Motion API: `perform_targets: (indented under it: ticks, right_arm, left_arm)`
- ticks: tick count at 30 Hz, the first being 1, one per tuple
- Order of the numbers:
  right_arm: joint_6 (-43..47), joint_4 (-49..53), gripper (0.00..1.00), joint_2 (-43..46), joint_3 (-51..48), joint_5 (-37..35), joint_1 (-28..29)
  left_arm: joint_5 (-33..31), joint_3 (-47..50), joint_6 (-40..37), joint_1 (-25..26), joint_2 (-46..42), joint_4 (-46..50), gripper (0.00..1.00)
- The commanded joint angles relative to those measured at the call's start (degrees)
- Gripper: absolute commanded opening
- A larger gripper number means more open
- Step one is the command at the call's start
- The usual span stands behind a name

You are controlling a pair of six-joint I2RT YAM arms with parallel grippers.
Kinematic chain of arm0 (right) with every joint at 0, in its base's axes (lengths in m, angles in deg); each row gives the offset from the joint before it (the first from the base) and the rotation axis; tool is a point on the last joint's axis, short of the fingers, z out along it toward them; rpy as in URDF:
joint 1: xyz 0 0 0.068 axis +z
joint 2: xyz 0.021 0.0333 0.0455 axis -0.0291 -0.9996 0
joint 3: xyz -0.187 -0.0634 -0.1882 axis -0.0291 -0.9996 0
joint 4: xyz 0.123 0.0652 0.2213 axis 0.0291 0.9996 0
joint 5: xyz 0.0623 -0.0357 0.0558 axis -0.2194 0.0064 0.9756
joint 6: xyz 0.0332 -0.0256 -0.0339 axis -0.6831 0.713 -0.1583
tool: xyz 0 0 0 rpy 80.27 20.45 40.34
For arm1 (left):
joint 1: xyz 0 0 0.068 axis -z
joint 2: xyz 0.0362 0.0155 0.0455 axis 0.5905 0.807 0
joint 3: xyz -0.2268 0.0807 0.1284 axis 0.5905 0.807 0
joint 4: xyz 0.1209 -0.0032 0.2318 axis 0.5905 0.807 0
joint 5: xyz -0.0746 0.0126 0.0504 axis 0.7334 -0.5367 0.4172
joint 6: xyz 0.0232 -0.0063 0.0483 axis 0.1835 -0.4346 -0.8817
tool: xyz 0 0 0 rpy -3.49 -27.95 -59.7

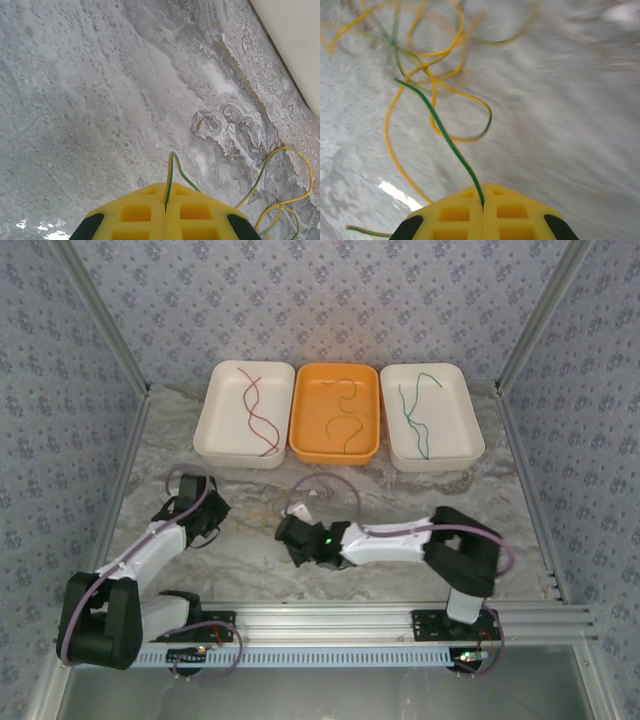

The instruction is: Untangle the cables

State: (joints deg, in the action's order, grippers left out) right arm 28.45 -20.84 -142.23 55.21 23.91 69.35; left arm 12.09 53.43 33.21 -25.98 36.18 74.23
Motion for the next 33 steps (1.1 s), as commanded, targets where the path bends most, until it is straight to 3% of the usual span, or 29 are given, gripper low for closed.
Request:
perform_targets:
  ticks: [1,5,9,14,18,21,24,27,33]
  right_arm:
    - [-0.1,10.4,0.00,13.9,-2.4,-8.6,-4.6]
    - [5.3,16.7,0.00,28.8,-0.6,-7.3,-13.5]
    - [10.9,22.2,0.00,34.8,9.1,-5.0,-20.6]
    - [16.6,24.9,0.00,33.6,26.8,0.7,-27.8]
    - [17.8,26.1,0.00,29.9,40.2,5.4,-32.0]
    - [17.8,27.2,0.00,27.3,48.3,8.8,-35.1]
    - [17.6,28.9,0.00,24.9,53.8,11.2,-37.0]
    - [16.8,28.6,0.00,24.5,52.8,13.2,-37.1]
    - [12.6,25.1,0.00,27.5,38.0,21.8,-36.5]
  left_arm:
    - [-3.5,-0.8,-1.0,-0.1,-1.9,2.5,0.00]
    - [-4.5,-0.1,-0.3,-0.1,-1.6,2.0,0.00]
    - [-4.8,0.1,0.2,-0.1,-0.5,1.2,0.00]
    - [-4.0,-0.3,0.5,-0.1,2.7,-0.6,0.00]
    - [0.6,-0.6,1.9,0.2,4.7,-4.5,0.00]
    - [5.0,-2.2,4.4,1.1,2.8,-7.3,0.00]
    - [5.4,-7.1,4.3,3.2,-1.5,-5.8,0.00]
    - [4.6,-13.3,2.9,4.2,-2.7,-1.1,0.00]
    - [9.3,-16.9,2.1,4.5,-1.8,-1.0,0.00]
